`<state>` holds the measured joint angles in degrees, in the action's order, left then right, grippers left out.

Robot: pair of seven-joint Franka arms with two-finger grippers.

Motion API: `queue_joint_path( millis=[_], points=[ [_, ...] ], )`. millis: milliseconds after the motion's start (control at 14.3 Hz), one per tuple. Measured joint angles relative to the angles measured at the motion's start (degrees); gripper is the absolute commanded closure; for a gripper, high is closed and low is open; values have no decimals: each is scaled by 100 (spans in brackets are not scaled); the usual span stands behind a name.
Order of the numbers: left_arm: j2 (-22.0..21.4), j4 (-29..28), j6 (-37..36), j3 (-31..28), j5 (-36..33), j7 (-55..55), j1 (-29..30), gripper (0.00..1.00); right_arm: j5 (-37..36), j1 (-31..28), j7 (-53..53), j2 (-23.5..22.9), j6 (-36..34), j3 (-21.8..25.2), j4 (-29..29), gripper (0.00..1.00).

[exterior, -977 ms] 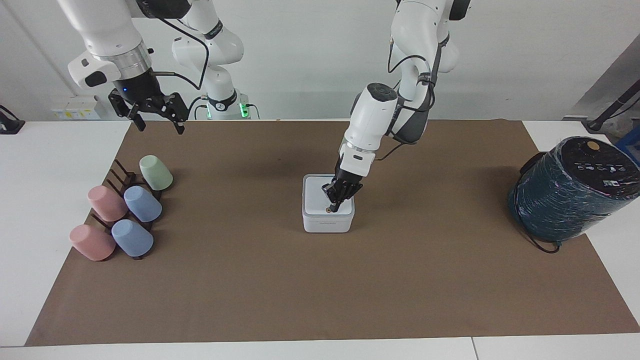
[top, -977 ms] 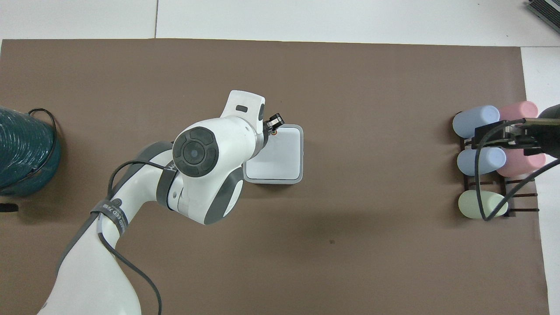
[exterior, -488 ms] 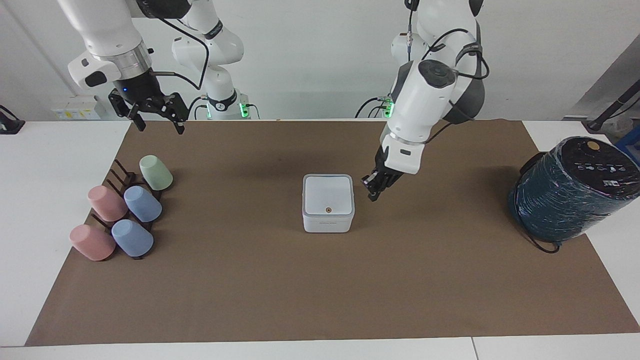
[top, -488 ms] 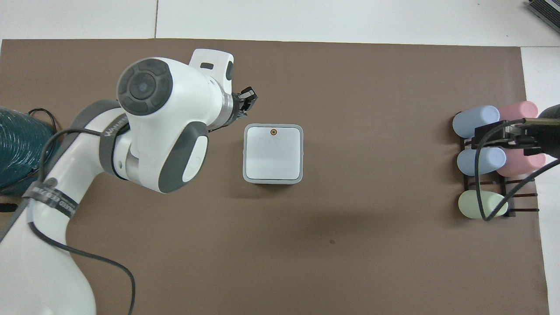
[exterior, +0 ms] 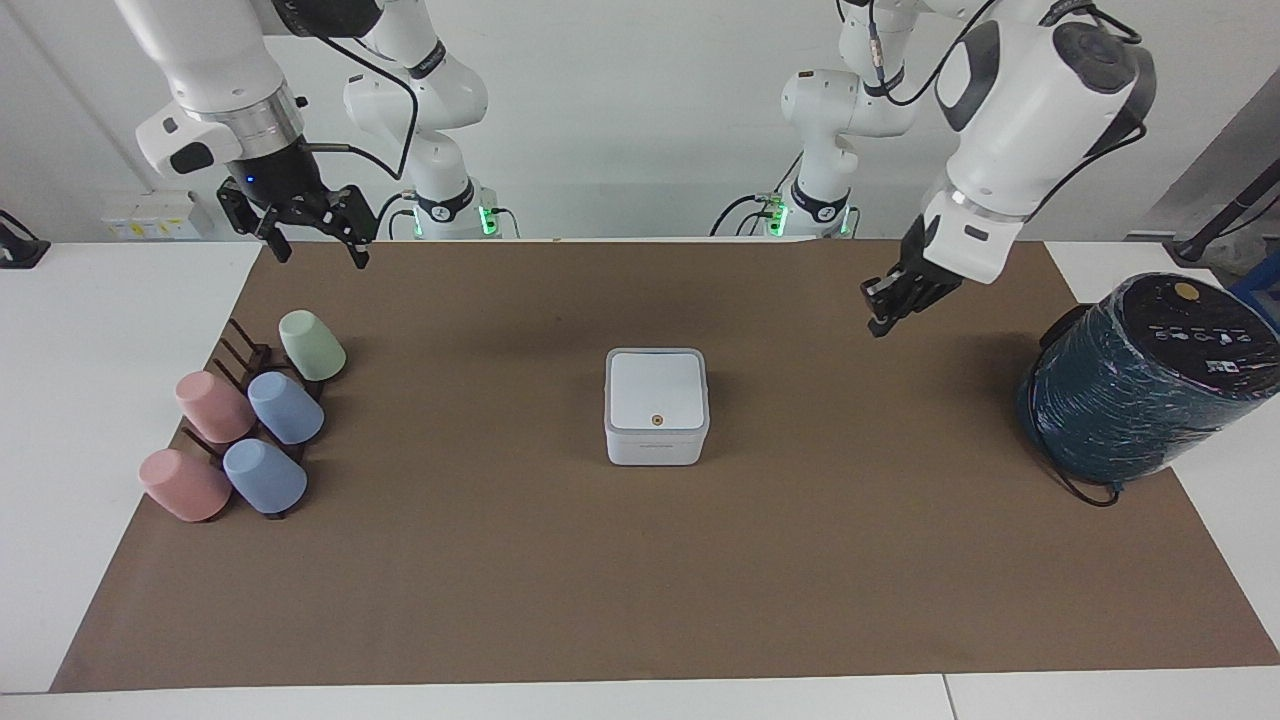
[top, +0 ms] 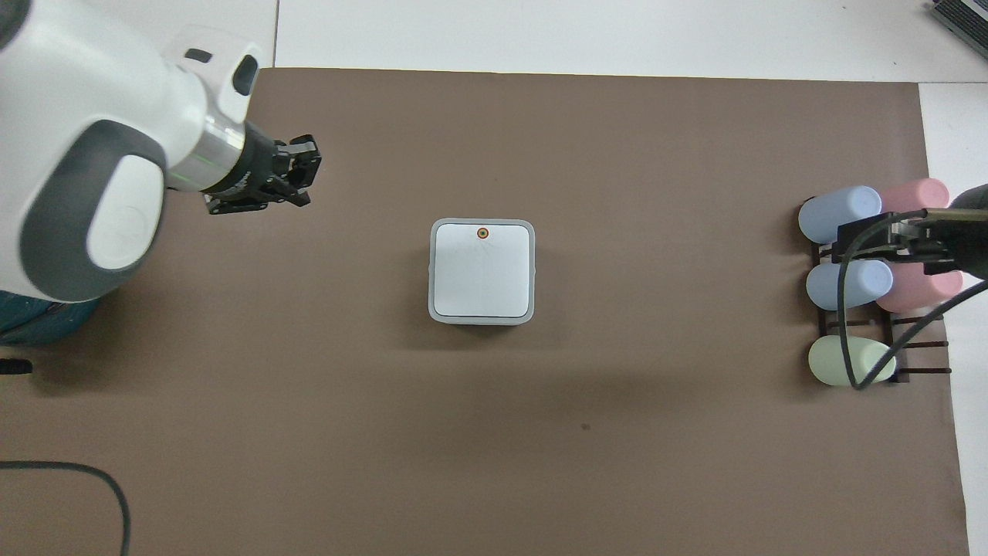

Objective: Close trash can lid

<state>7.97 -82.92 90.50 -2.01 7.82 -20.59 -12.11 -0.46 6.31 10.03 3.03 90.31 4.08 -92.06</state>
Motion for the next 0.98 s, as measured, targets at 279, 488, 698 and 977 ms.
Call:
queue_joint_path(
  millis=[279,488,698,977],
  points=[
    [-164,-4,-432,4,-434,907,192,26,0,0,0,0,0,0,0,0],
    [-192,-4,-457,5,-576,1099,209,0,0,0,0,0,0,0,0,0],
    [-194,-4,-424,5,-640,1347,245,0,0,0,0,0,0,0,0,0],
    [-208,0,-313,1,-681,1872,532,0,0,0,0,0,0,0,0,0]
  ],
)
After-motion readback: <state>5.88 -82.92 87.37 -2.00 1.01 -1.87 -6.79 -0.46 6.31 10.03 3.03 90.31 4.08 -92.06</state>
